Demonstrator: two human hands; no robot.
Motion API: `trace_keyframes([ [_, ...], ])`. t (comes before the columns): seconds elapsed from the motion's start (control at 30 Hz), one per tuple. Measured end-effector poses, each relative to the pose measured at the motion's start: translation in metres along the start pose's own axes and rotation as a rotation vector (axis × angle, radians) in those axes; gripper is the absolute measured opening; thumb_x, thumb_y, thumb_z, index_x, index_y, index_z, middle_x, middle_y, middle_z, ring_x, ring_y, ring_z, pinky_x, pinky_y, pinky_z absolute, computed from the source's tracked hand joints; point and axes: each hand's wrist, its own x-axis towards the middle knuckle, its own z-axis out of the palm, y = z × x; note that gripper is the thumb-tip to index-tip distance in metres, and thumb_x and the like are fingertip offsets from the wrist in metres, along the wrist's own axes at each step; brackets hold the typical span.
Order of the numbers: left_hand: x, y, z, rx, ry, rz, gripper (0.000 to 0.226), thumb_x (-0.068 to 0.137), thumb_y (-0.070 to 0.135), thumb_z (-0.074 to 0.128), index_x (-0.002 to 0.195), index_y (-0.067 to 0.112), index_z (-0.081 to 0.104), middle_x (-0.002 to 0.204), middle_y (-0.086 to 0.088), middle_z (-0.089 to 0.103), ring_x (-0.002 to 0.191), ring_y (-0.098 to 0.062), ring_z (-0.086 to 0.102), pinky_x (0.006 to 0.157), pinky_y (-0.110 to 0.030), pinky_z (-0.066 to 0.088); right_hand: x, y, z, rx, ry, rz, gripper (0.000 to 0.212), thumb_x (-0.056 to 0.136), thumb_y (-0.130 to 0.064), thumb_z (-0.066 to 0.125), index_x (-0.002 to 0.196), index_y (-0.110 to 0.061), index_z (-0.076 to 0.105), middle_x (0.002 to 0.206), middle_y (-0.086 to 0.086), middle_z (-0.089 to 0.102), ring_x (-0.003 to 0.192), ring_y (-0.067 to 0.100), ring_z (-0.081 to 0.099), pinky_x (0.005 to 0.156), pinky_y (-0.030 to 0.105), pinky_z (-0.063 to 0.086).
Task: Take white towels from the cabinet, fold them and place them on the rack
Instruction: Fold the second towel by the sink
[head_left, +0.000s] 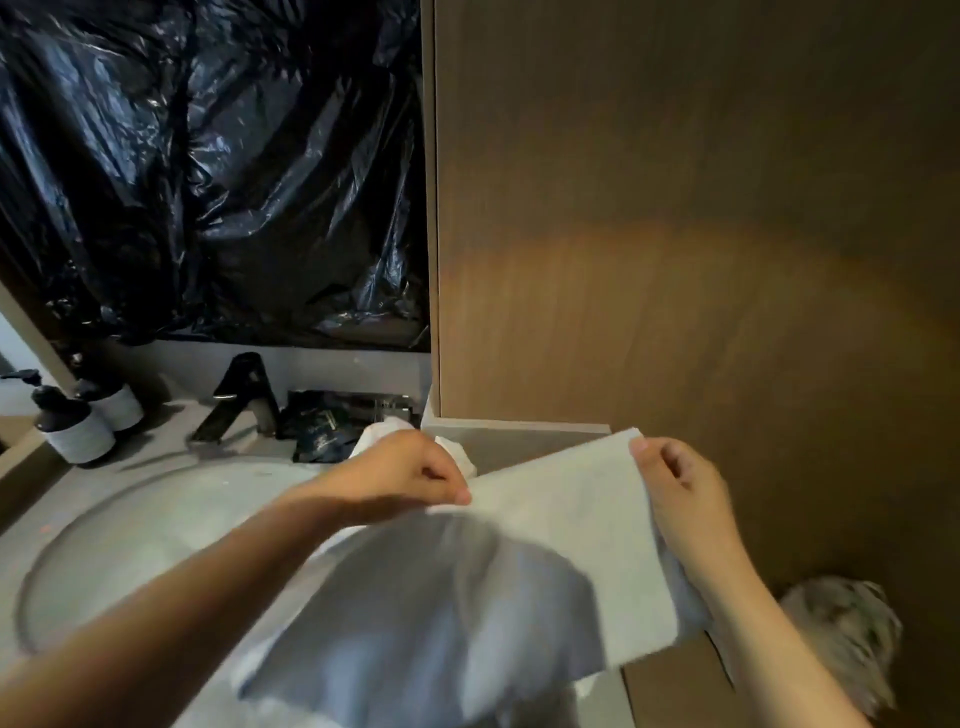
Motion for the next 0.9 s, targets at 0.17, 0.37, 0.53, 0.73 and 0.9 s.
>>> trace_keyframes([
  [0.17,0.036,-0.031,0.075,0.106,-0.037,-0.028,0.016,0.091,0.018,0.065,0.09,0.005,0.076,0.087,-0.008,0.072,0.079,-0.022,0.063,0.075,-0.028,0.048,-0.025,0.099,-0.008,-0.057,0.075,0.193,0.025,0.098,-0.039,0.051,0.089,-0.019,0.064,0.083,0.002,0.069,0.077,0.018,0.065,0.057,0.022,0.046],
  [0.37,0.059,-0.032,0.087,0.194,-0.034,-0.035,0.016,0.092,0.017,0.063,0.092,0.007,0.075,0.094,-0.006,0.072,0.084,-0.018,0.06,0.076,-0.016,0.041,-0.007,0.12,-0.007,-0.121,0.098,0.226,0.02,0.098,-0.038,0.051,0.09,-0.023,0.06,0.08,-0.003,0.064,0.065,0.003,0.061,0.047,0.01,0.042],
  [0.53,0.044,-0.038,0.088,0.168,0.034,-0.06,0.015,0.093,0.026,0.063,0.092,0.017,0.075,0.089,0.004,0.07,0.078,-0.012,0.061,0.075,-0.02,0.048,-0.001,0.127,0.004,-0.256,0.047,0.191,0.028,0.101,-0.04,0.045,0.083,-0.023,0.058,0.072,-0.001,0.06,0.063,0.007,0.058,0.052,0.015,0.04],
  [0.73,0.025,-0.043,0.079,0.192,0.105,-0.062,0.016,0.089,0.034,0.067,0.096,0.024,0.078,0.092,0.009,0.073,0.072,0.001,0.059,0.074,-0.013,0.051,-0.001,0.119,0.012,-0.516,0.009,0.081,0.018,0.099,-0.033,0.051,0.105,-0.021,0.062,0.098,-0.006,0.067,0.082,0.002,0.063,0.065,0.011,0.042],
  [0.9,0.018,-0.045,0.079,0.211,0.156,-0.032,0.016,0.087,0.033,0.07,0.097,0.024,0.078,0.096,0.009,0.075,0.074,0.0,0.06,0.071,-0.005,0.045,-0.004,0.077,0.041,-0.506,-0.205,-0.17,0.036,0.097,-0.034,0.055,0.131,-0.023,0.054,0.117,-0.017,0.053,0.106,-0.002,0.05,0.082,0.005,0.034],
])
